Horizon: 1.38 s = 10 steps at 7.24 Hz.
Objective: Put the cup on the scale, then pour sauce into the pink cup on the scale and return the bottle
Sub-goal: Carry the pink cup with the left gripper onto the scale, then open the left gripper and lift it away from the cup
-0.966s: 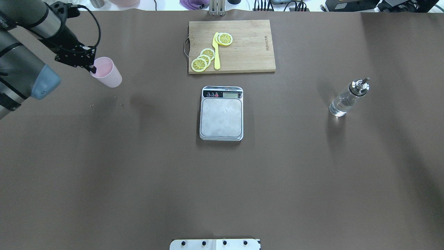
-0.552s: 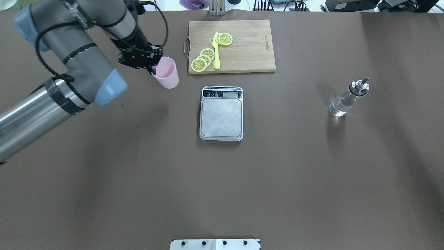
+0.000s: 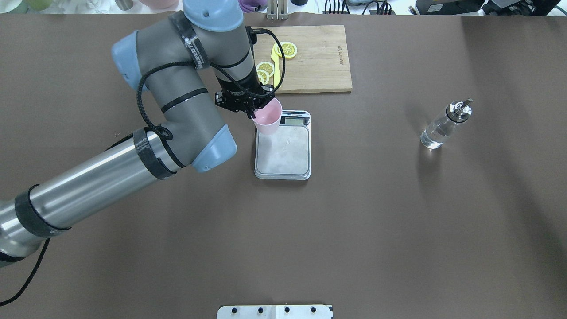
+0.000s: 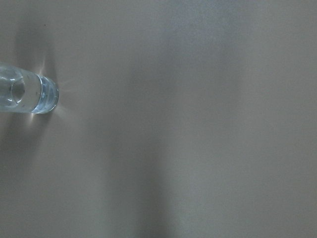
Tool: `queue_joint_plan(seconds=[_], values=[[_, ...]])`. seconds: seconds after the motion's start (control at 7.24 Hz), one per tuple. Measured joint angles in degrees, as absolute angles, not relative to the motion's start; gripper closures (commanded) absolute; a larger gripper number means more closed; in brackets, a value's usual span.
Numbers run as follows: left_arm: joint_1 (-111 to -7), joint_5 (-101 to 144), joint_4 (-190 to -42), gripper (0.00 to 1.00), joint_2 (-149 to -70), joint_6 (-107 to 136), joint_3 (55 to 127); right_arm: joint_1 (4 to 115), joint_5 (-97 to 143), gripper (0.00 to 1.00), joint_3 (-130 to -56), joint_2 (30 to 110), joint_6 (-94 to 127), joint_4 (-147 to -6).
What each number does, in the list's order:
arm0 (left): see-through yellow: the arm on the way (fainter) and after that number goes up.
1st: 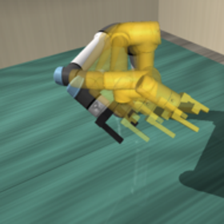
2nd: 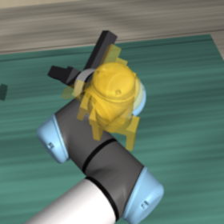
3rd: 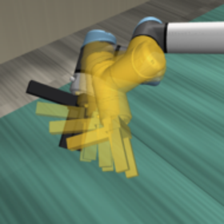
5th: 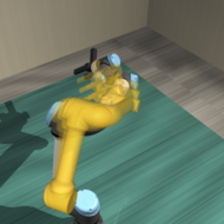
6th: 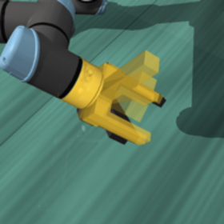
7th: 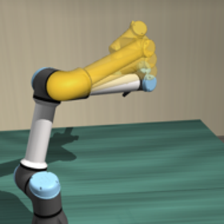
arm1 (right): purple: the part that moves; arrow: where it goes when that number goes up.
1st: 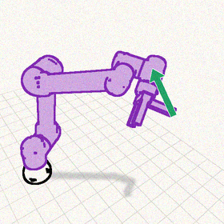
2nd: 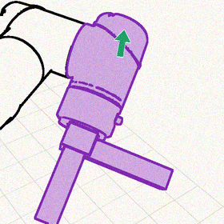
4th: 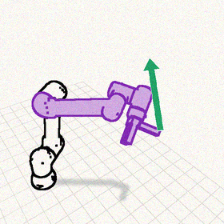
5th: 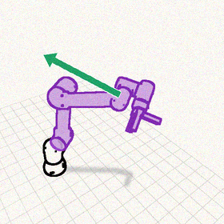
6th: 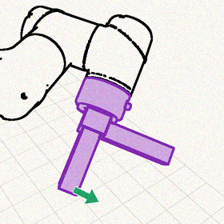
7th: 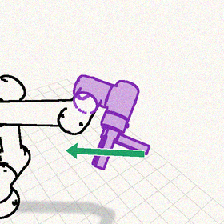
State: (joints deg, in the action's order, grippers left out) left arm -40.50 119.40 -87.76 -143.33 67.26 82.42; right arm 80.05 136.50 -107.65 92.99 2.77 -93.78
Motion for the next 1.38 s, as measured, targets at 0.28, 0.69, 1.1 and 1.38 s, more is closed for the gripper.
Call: queue_joint_plan(seconds=[0.28,0.69,1.1,1.38], values=[[-38.4,118.8,-88.5,1.0,-144.1,67.9,81.3,79.8,136.6,0.0,-107.7,93.0,2.8,-93.8],[-37.2,118.4,-91.4,1.0,-144.1,68.0,79.3,79.5,136.9,0.0,-108.0,93.0,2.8,-93.8],[-37.0,118.3,-91.8,0.03,-144.1,68.3,79.2,79.4,137.1,0.0,-108.1,93.0,2.8,-93.8],[-37.0,118.2,-91.7,0.02,-144.0,68.3,79.4,79.3,137.0,0.0,-108.1,93.0,2.8,-93.8]])
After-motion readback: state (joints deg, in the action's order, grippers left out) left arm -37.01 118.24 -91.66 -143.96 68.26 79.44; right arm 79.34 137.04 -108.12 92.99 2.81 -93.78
